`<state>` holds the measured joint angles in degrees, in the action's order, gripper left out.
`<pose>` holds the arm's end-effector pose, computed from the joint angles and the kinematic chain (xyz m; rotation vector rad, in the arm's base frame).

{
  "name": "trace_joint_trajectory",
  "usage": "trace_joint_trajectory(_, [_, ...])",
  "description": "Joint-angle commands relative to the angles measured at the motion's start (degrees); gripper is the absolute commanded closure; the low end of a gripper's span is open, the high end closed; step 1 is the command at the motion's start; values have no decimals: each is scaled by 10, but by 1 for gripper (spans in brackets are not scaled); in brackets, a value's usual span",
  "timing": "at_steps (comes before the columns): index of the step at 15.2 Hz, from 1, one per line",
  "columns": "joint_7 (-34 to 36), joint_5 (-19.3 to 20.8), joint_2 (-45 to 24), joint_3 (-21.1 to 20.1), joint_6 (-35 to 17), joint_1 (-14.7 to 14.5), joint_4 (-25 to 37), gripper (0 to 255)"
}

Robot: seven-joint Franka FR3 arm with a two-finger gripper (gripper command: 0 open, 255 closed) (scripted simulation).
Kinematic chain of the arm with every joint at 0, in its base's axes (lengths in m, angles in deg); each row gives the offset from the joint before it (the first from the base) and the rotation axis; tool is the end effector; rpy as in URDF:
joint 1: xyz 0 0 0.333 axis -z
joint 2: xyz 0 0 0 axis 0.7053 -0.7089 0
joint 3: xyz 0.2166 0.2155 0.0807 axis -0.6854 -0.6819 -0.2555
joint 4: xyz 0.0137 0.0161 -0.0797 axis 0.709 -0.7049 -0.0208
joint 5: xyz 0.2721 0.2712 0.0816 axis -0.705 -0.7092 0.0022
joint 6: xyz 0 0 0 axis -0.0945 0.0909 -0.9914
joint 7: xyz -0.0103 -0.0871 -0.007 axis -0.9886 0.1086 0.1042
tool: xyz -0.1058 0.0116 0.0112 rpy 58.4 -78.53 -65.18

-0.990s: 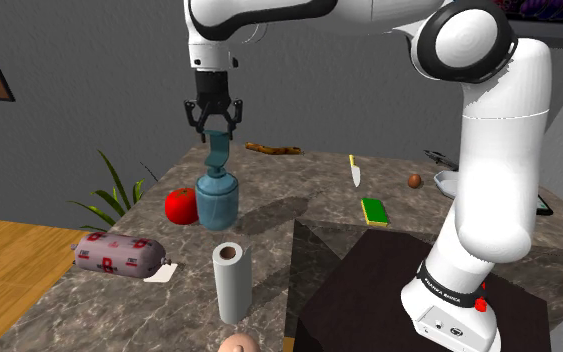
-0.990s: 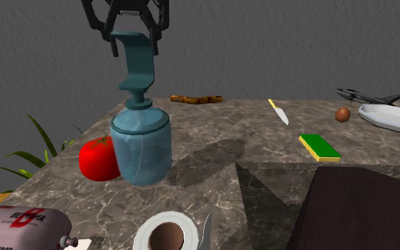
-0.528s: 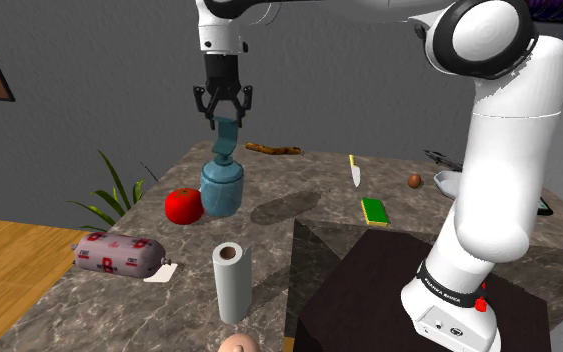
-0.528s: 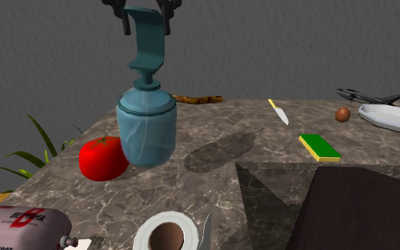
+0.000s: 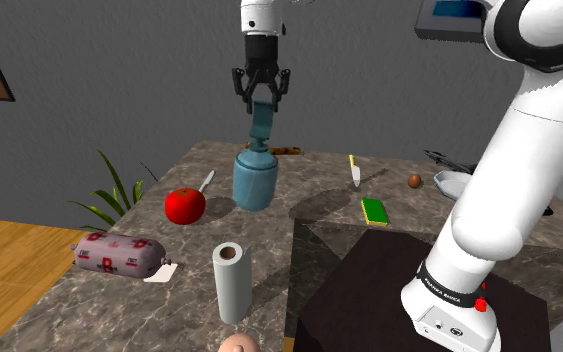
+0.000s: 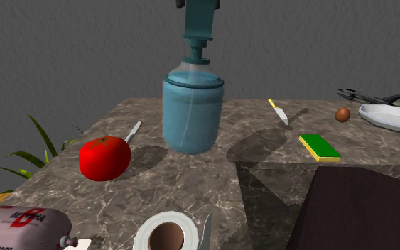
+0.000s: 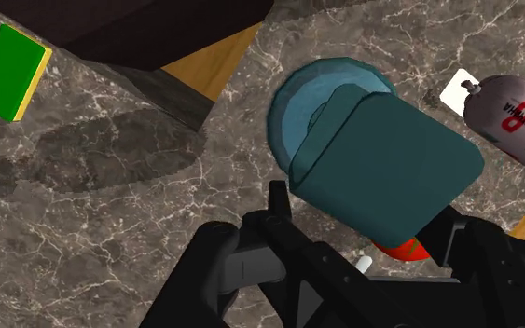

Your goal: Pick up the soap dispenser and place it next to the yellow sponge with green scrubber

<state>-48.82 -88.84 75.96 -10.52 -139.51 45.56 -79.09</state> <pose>0.5319 0.1146 0.5960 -3.0199 0.6689 0.1889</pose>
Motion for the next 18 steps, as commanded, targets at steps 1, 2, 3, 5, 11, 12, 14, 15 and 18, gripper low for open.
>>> trace_joint_trajectory(1, [-22, -5, 37, 11, 12, 11, -27, 255])
trace_joint_trajectory(2, [-31, -6, 53, 17, 18, 15, -36, 255])
trace_joint_trajectory(3, [-41, -7, 68, 23, 25, 19, -45, 255])
trace_joint_trajectory(5, [-61, -8, 97, 35, 41, 27, -60, 255])
trace_joint_trajectory(11, [-121, 1, 171, 76, 93, 50, -86, 255])
trace_joint_trajectory(12, [-131, 3, 181, 83, 103, 54, -88, 255])
trace_joint_trajectory(14, [-152, 10, 201, 98, 122, 60, -90, 255])
trace_joint_trajectory(15, [-163, 14, 210, 106, 132, 64, -89, 255])
trace_joint_trajectory(18, [-195, 26, 233, 130, 162, 74, -84, 255])
